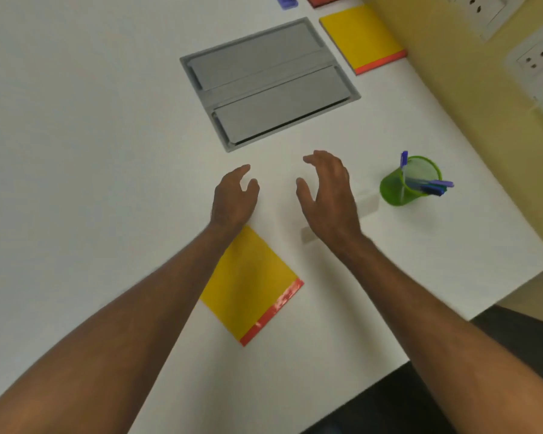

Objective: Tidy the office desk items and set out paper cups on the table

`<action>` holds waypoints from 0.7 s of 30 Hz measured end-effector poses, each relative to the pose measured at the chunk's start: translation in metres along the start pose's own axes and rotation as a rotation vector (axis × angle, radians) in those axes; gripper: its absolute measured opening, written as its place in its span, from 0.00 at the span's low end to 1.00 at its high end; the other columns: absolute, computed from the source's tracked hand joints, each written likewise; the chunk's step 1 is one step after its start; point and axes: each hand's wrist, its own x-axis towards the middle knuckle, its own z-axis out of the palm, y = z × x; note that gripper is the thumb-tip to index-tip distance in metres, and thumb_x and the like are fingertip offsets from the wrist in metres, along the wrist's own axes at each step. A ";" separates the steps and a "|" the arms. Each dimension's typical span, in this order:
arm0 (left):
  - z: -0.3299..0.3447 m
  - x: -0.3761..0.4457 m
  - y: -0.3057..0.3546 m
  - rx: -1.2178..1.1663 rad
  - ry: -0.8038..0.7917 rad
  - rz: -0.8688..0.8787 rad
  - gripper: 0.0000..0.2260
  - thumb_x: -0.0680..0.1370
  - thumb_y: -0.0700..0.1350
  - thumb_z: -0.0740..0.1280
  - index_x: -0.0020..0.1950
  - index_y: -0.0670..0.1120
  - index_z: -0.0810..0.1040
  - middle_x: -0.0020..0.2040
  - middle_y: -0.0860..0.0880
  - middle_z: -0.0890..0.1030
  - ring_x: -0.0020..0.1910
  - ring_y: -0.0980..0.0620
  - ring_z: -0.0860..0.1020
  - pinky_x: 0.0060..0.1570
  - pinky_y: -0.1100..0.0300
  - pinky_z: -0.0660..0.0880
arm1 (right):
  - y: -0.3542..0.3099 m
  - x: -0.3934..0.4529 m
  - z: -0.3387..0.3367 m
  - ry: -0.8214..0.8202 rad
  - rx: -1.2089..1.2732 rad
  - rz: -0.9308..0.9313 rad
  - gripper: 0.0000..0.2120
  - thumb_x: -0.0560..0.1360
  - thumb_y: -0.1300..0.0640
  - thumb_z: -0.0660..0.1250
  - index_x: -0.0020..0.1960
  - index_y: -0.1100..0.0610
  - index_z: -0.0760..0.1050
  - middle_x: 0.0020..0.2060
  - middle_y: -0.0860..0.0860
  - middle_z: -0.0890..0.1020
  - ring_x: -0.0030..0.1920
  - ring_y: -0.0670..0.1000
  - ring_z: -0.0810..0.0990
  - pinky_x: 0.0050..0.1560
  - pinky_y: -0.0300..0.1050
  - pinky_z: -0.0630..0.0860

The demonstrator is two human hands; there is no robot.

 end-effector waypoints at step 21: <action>-0.046 -0.139 -0.121 0.503 0.026 -0.191 0.32 0.78 0.56 0.67 0.78 0.47 0.61 0.78 0.44 0.62 0.76 0.41 0.61 0.70 0.41 0.63 | 0.012 -0.177 0.069 -0.405 -0.191 0.388 0.47 0.70 0.40 0.76 0.79 0.57 0.58 0.72 0.55 0.66 0.71 0.58 0.64 0.64 0.58 0.72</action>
